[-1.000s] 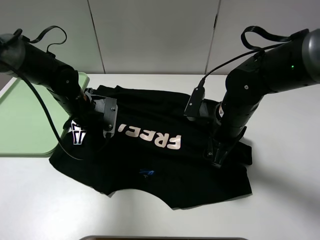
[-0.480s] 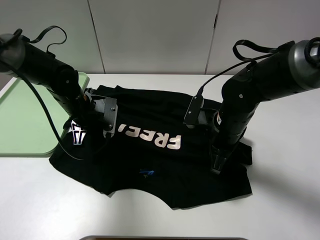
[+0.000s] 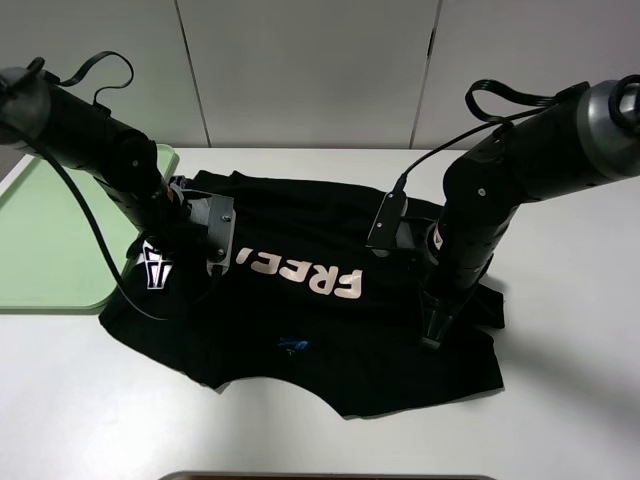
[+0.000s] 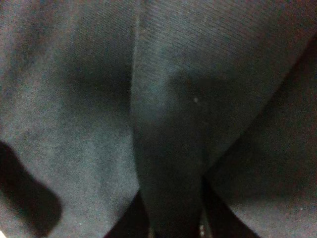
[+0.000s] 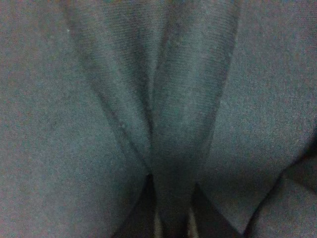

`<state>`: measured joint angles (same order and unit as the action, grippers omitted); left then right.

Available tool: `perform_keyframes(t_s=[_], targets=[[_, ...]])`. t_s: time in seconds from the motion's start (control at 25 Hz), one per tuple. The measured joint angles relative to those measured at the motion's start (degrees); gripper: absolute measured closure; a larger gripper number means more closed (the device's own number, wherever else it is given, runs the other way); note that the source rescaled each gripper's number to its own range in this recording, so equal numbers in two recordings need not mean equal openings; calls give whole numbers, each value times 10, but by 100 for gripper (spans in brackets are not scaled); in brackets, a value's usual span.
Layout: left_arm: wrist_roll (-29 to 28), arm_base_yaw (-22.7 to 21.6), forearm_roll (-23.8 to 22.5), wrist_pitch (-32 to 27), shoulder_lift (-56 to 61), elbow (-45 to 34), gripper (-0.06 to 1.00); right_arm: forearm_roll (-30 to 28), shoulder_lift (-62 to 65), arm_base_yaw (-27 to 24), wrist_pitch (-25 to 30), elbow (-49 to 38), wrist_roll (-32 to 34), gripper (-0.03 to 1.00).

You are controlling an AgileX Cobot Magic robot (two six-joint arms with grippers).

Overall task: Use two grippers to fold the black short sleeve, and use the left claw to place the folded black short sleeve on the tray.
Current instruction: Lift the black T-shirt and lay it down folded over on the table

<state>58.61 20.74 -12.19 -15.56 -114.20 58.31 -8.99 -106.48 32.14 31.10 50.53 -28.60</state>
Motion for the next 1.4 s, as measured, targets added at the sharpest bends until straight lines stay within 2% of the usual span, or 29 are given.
perform_keyframes(t_s=[0.6,1.2,1.4], targets=[[0,0,2,-6,46,0,93,-21,20,0,13,0,-2,97],[0,0,7,-61,214,0,93,-32,168,0,72,1,-3,97],[0,0,9,-76,275,0,93,-38,195,0,123,38,-4,97]])
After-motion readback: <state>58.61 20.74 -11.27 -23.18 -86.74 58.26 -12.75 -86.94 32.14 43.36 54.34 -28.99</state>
